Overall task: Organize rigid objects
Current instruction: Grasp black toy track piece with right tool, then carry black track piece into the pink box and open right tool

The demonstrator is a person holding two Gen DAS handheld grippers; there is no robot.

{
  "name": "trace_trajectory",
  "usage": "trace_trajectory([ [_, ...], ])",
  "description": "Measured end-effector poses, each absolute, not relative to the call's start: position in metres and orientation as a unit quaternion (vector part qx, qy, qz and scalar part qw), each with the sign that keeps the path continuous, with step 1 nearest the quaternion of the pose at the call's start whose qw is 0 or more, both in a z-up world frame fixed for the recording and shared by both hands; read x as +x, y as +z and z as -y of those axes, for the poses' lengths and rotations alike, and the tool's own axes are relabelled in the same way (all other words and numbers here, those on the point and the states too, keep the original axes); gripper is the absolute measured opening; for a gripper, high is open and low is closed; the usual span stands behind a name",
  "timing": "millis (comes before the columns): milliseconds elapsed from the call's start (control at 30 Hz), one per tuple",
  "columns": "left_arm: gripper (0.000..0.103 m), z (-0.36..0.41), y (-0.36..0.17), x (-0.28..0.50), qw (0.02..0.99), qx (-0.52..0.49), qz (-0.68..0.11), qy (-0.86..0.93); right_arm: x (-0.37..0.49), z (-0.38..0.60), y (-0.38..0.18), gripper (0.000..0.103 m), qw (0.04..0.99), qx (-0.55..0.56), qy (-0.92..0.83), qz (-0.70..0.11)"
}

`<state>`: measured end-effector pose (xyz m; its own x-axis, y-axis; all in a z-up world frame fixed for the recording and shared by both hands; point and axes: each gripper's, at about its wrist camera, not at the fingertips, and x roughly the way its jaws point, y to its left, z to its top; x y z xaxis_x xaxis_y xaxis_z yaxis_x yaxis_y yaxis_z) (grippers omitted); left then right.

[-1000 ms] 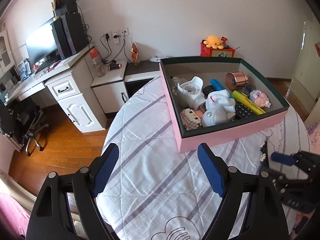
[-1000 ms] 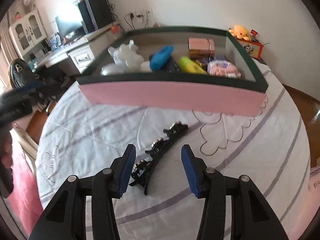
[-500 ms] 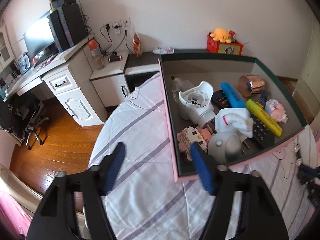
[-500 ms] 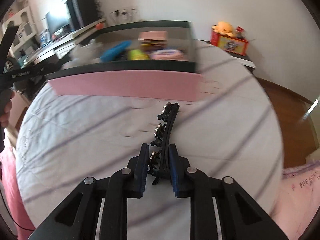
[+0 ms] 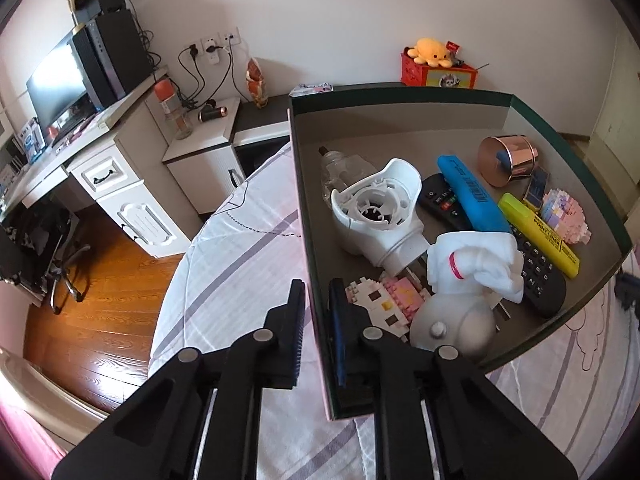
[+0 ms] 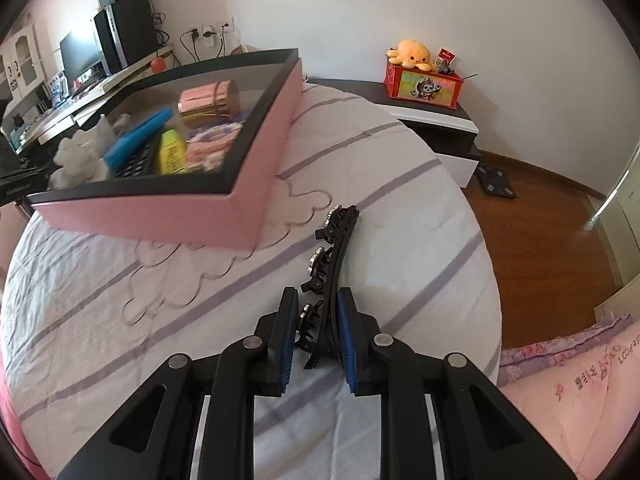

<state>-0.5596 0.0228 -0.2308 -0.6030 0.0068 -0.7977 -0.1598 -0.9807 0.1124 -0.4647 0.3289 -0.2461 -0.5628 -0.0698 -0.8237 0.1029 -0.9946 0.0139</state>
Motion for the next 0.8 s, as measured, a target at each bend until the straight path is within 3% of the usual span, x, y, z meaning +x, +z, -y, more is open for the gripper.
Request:
trace_trajectory([
  [800,0.008,-0.022,-0.232,-0.563,0.044,-0.444,-0.086,0.891,-0.469,-0.338,-0.238,0.020,0.071,0.456,-0.887,-0.010],
])
